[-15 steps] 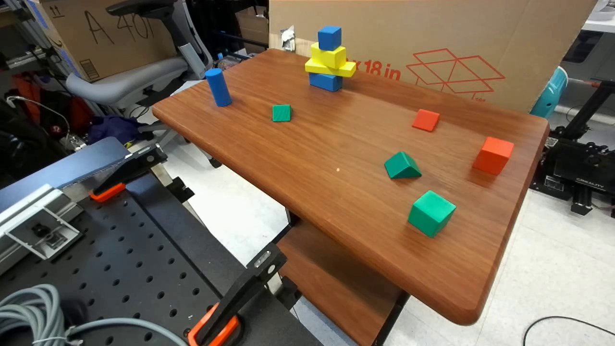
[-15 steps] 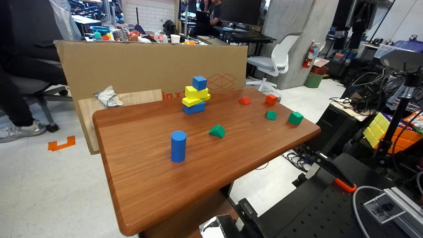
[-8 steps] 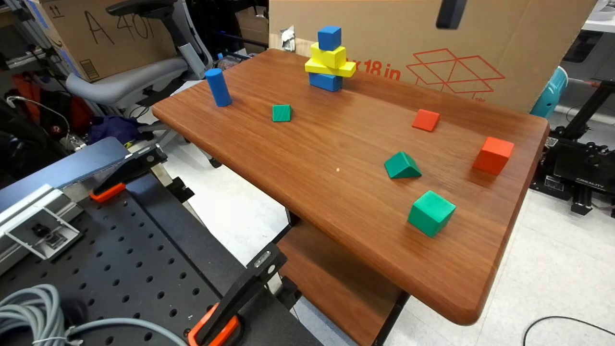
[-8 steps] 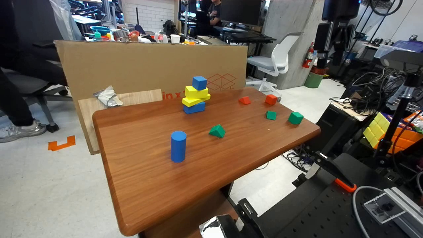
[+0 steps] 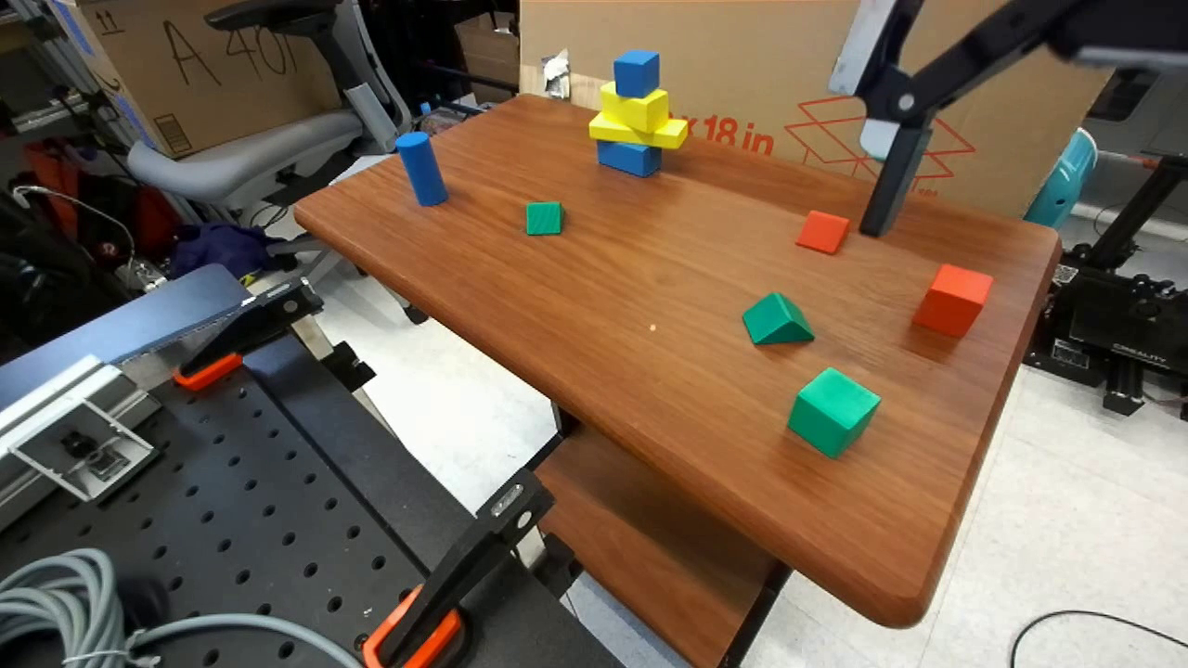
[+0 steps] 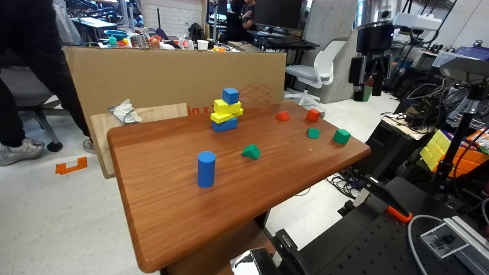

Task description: Move the cube to the cube

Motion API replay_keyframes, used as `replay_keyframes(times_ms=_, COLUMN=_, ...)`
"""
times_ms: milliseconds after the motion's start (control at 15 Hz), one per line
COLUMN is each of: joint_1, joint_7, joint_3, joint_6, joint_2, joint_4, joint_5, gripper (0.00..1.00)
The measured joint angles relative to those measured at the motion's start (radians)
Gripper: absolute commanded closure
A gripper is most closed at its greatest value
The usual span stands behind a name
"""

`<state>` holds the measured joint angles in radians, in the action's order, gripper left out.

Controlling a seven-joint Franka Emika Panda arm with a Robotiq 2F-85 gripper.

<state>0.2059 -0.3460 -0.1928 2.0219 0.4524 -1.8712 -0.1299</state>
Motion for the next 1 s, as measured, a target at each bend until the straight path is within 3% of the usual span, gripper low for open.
replay_keyframes(times_ms=467, joint_1=0.018, joint_7=0.074, joint_3=0.033, joint_6=0.085, joint_2=0.132, joint_4=0.036, joint_5=0.059, gripper=0.0)
replay_keyframes(times_ms=1000, joint_1=0.017, joint_7=0.114, joint_3=0.047, joint_6=0.163, joint_2=0.2, joint_4=0.028, joint_5=0.06, gripper=0.0)
